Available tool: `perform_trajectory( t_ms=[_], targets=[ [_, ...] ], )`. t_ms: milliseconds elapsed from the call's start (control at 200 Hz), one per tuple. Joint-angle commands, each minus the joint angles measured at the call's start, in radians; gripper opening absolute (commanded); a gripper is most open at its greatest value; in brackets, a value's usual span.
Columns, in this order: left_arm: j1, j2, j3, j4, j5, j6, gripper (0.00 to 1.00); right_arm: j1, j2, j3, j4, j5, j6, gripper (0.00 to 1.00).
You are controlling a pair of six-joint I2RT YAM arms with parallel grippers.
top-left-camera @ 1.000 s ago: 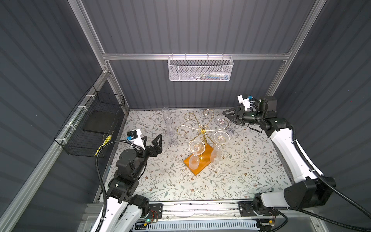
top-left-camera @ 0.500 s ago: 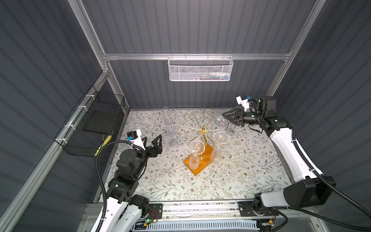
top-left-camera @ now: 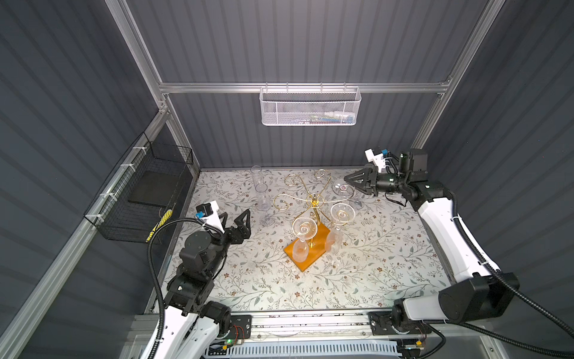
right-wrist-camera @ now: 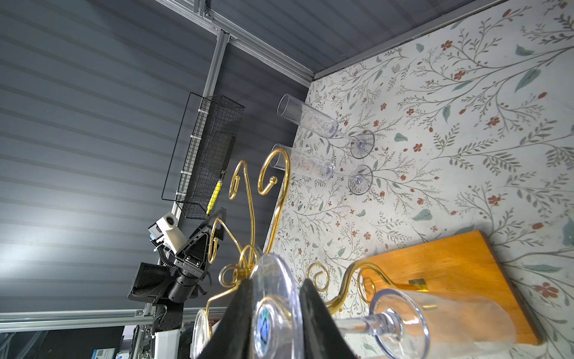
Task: Take the wine glass off the wine glass rack
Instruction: 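Close the right gripper on the coupe glass stem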
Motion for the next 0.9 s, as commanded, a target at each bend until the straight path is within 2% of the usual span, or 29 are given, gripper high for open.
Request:
perform_trajectory(
  t_ms=[0, 405, 805, 890],
  targets=[
    [0.008, -0.014, 0.015, -0.012, -0.007, -0.014, 0.9, -0.003, -0.021, 0.03, -0.006, -0.024, -0.017, 0.26],
    [0.008, -0.013, 0.019, -0.017, -0.008, -0.008, 0.91, -0.003, -0.036, 0.026, -0.006, -0.025, -0.015, 0.15],
    [0.007, -0.021, 0.027, -0.024, -0.003, -0.005, 0.91, -0.002, -0.049, 0.001, 0.018, -0.036, 0.008, 0.0],
    [0.009, -0.026, 0.032, -0.033, -0.001, -0.001, 0.91, -0.003, -0.056, -0.006, 0.034, -0.043, 0.02, 0.0]
  ],
)
